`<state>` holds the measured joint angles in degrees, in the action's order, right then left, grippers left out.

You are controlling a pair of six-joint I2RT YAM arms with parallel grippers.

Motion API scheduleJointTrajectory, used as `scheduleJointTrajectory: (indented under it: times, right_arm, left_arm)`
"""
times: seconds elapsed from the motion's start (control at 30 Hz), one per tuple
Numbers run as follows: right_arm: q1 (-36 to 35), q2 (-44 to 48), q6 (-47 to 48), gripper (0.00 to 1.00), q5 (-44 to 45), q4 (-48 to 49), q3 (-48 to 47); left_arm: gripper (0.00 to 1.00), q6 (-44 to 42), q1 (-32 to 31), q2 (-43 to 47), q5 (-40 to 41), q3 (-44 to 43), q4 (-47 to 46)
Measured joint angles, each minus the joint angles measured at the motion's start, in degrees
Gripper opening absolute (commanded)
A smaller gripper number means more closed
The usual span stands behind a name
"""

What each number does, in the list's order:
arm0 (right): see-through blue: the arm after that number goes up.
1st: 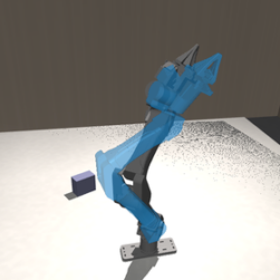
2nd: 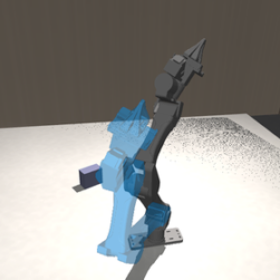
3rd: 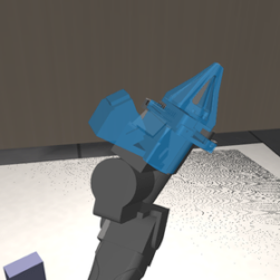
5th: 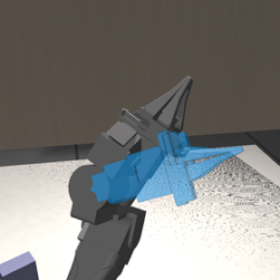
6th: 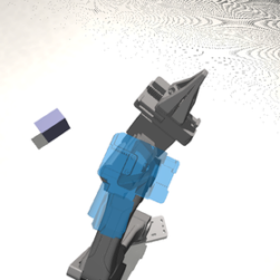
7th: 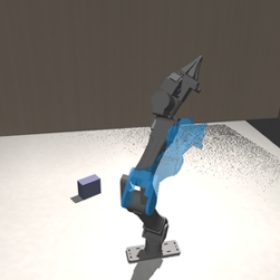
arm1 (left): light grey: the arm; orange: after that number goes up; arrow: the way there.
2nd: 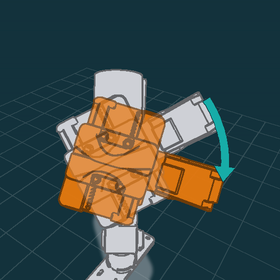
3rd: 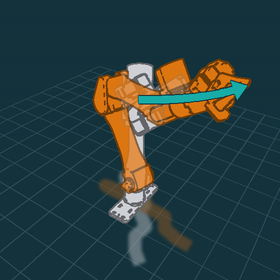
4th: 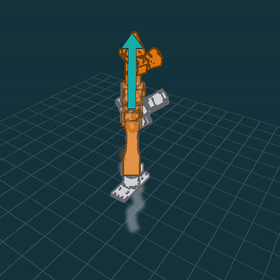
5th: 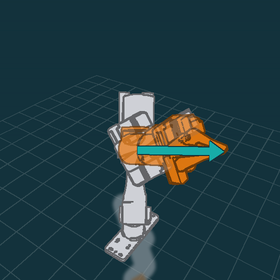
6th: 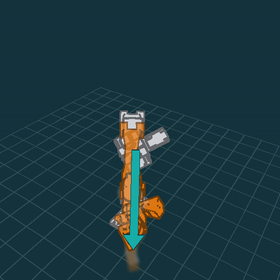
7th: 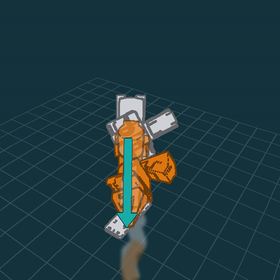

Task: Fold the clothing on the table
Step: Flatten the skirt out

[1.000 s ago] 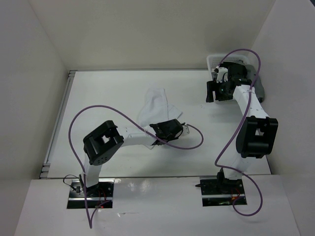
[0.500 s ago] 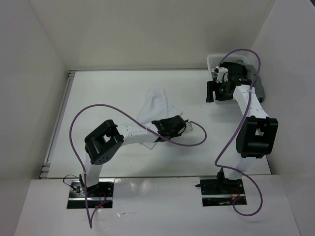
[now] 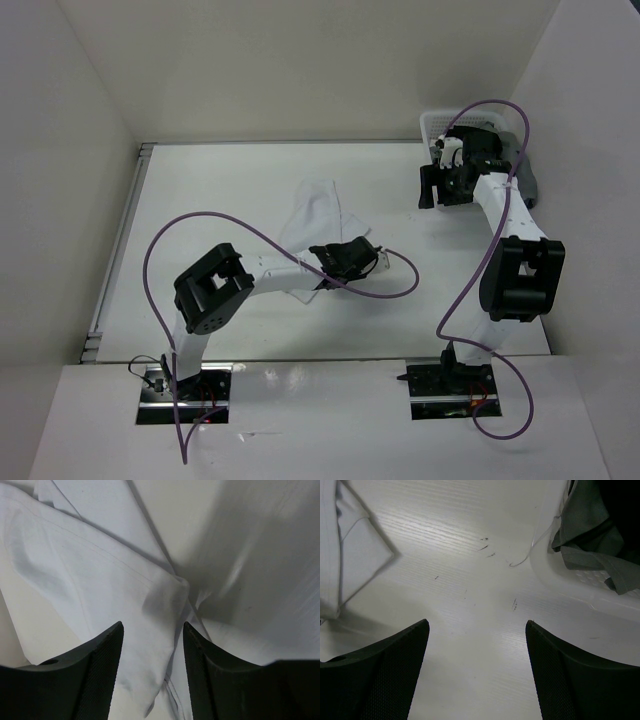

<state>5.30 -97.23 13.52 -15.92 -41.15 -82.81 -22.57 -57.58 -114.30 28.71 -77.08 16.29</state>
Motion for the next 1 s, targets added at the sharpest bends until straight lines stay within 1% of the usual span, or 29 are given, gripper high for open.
scheduleJointTrajectory:
  times: [0.23,0.47,0.6,0.87,1.0]
  right_arm:
    - [0.0,0.0,0.0,0.82,0.02,0.0,0.0]
    - [0.0,0.0,0.0,0.82,0.02,0.0,0.0]
    - [0.0,0.0,0.0,0.82,0.02,0.0,0.0]
    - [0.0,0.0,0.0,0.8,0.02,0.0,0.0]
    - [0.0,0.0,0.0,0.8,0.02,0.0,0.0]
  left_arm:
    - [0.52,-0.09,0.0,-0.07,0.0,0.0,0.0]
    - [0.52,-0.2,0.0,-0.87,-0.02,0.0,0.09]
    - [0.49,-0.22,0.0,-0.92,-0.02,0.0,0.04]
    - [0.39,-0.24,0.0,-0.92,-0.02,0.0,0.07]
    - [0.36,-0.24,0.0,-1.01,-0.11,0.0,0.07]
